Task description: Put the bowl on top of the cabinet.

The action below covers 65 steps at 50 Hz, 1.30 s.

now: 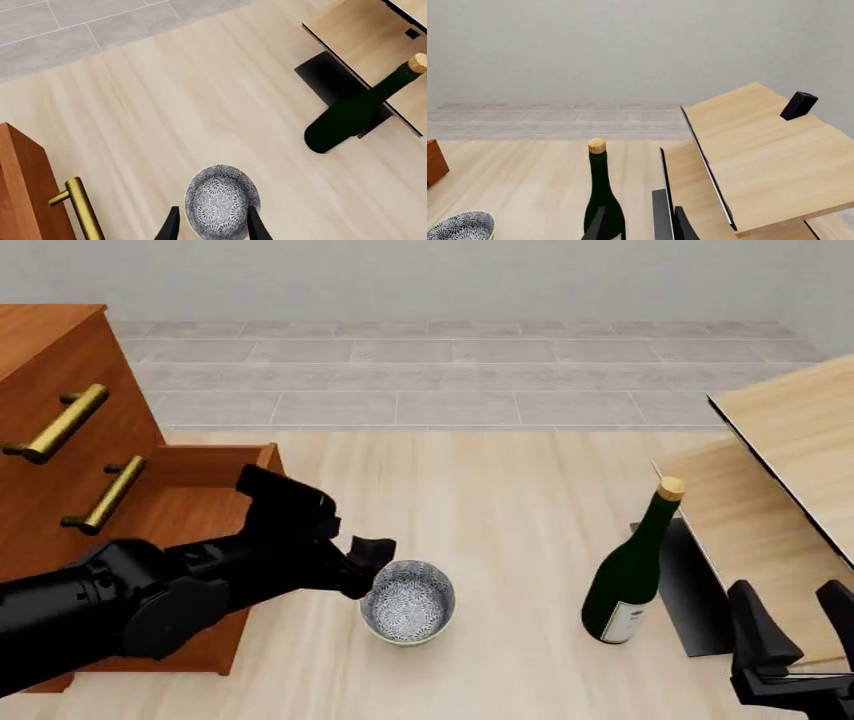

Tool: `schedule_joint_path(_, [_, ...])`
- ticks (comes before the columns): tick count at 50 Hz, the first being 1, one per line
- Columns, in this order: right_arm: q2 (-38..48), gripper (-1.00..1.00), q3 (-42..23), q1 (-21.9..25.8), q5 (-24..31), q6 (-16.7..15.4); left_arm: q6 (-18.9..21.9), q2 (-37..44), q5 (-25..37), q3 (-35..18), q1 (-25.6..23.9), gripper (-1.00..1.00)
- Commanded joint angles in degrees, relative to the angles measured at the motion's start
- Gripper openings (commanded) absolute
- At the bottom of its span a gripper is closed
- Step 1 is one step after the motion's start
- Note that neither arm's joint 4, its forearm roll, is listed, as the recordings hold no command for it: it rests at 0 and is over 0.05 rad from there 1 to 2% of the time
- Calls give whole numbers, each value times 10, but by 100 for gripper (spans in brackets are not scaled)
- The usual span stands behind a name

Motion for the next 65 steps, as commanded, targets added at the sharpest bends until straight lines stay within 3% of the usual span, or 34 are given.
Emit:
schedule_joint_path(1, [0,100,0,0,0,0,-2,42,-20,-1,3,100])
schedule_joint_path(65, [0,100,0,0,0,0,15,162,-103,-1,37,100])
